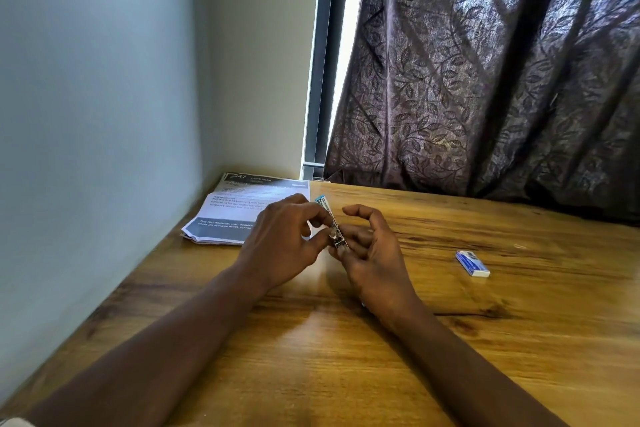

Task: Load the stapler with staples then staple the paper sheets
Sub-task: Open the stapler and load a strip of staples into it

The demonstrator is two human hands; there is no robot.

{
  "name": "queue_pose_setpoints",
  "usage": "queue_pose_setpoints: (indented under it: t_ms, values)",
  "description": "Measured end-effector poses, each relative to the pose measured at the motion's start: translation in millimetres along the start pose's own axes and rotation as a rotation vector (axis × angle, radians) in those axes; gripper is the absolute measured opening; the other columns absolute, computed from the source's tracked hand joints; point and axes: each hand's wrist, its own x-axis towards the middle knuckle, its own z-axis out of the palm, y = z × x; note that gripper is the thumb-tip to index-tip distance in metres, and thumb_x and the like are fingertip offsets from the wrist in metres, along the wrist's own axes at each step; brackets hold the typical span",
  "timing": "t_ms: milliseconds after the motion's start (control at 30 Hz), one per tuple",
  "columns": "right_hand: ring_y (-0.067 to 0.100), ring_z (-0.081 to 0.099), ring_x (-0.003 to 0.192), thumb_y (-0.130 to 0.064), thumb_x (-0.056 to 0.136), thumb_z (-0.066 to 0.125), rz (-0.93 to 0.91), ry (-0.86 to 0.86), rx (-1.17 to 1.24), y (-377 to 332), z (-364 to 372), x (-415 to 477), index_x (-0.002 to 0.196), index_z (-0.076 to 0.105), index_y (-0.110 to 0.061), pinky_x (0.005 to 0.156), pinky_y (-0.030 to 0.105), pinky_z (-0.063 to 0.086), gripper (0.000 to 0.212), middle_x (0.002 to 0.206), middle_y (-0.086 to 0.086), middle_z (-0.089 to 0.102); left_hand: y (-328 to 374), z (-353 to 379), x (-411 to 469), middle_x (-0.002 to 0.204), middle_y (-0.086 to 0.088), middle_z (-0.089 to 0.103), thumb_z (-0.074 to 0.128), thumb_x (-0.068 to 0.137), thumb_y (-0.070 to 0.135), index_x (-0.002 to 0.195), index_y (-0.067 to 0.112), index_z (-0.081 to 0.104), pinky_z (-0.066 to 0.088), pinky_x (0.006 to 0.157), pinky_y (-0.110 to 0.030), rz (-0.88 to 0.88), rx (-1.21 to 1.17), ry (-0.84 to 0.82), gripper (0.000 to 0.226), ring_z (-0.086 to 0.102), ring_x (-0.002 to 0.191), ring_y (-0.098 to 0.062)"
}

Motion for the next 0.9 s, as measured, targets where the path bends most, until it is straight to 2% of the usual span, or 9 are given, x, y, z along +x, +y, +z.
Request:
queue_pose_setpoints:
  t_ms: [67,167,367,533,600,767,900]
  values:
    - [0.017,0.072,0.103,0.015,0.089,0.059,-0.023,0.004,-0.069,2.3,-1.3,-0.7,0.126,0.052,-0.035,0.097,0.043,0.057,0.062,0.11,0.005,0.074,-0.6,-0.8,0.6,0.085,0.014,0.064,0.079,0.084,0.033,0.092,0.032,0.077,0.05,0.066,-0.03,0.025,0.018,-0.032,0.008,0.06,0.069,-0.005]
    - [0.01,0.07,0.108,0.016,0.09,0.058,-0.029,-0.018,-0.117,1.2,-2.8,-2.5,0.132,0.049,-0.036,0.101,0.037,0.055,0.067,0.116,0.002,0.073,-1.0,0.8,0.7,0.084,0.016,0.064,0.079,0.085,0.031,0.091,0.031,0.078,0.047,0.065,-0.025,0.047,0.036,-0.057,0.006,0.06,0.069,-0.004]
    - [0.011,0.069,0.111,0.019,0.09,0.054,-0.034,-0.05,-0.159,-1.4,-7.8,-4.3,0.134,0.047,-0.039,0.102,0.036,0.054,0.073,0.119,0.004,0.072,-4.9,5.2,0.2,0.08,0.016,0.068,0.081,0.083,0.025,0.09,0.03,0.081,0.05,0.065,-0.024,-0.038,-0.084,-0.069,0.008,0.063,0.068,-0.004]
    - [0.011,0.07,0.11,0.02,0.089,0.052,-0.032,-0.023,-0.148,-1.3,-8.8,-2.7,0.137,0.046,-0.034,0.101,0.038,0.055,0.072,0.119,0.003,0.07,-0.7,8.4,-3.5,0.087,0.014,0.071,0.081,0.085,0.028,0.096,0.029,0.082,0.05,0.064,-0.02,0.004,-0.071,0.023,0.011,0.065,0.065,-0.002]
    - [0.011,0.07,0.11,0.02,0.089,0.053,-0.036,-0.016,-0.143,-0.9,-10.1,-2.4,0.138,0.046,-0.033,0.099,0.038,0.056,0.072,0.119,0.002,0.071,0.4,7.7,-4.8,0.092,0.012,0.071,0.079,0.086,0.03,0.099,0.029,0.081,0.052,0.064,-0.022,0.035,-0.045,0.031,0.013,0.065,0.065,-0.004]
    - [0.011,0.07,0.11,0.021,0.089,0.053,-0.046,-0.064,-0.151,-3.1,-11.2,-2.9,0.137,0.046,-0.036,0.099,0.032,0.055,0.075,0.121,0.003,0.071,-4.4,3.3,-6.3,0.094,0.014,0.067,0.077,0.089,0.026,0.099,0.029,0.079,0.053,0.066,-0.021,0.13,-0.054,-0.047,0.011,0.065,0.073,-0.005]
    - [0.013,0.072,0.108,0.02,0.089,0.054,-0.047,-0.076,-0.127,-3.2,-14.6,-0.4,0.136,0.046,-0.036,0.096,0.033,0.056,0.074,0.12,0.005,0.072,-9.8,2.5,-6.8,0.094,0.014,0.069,0.08,0.086,0.02,0.097,0.025,0.079,0.056,0.069,-0.023,0.108,-0.191,-0.098,0.012,0.069,0.076,-0.006]
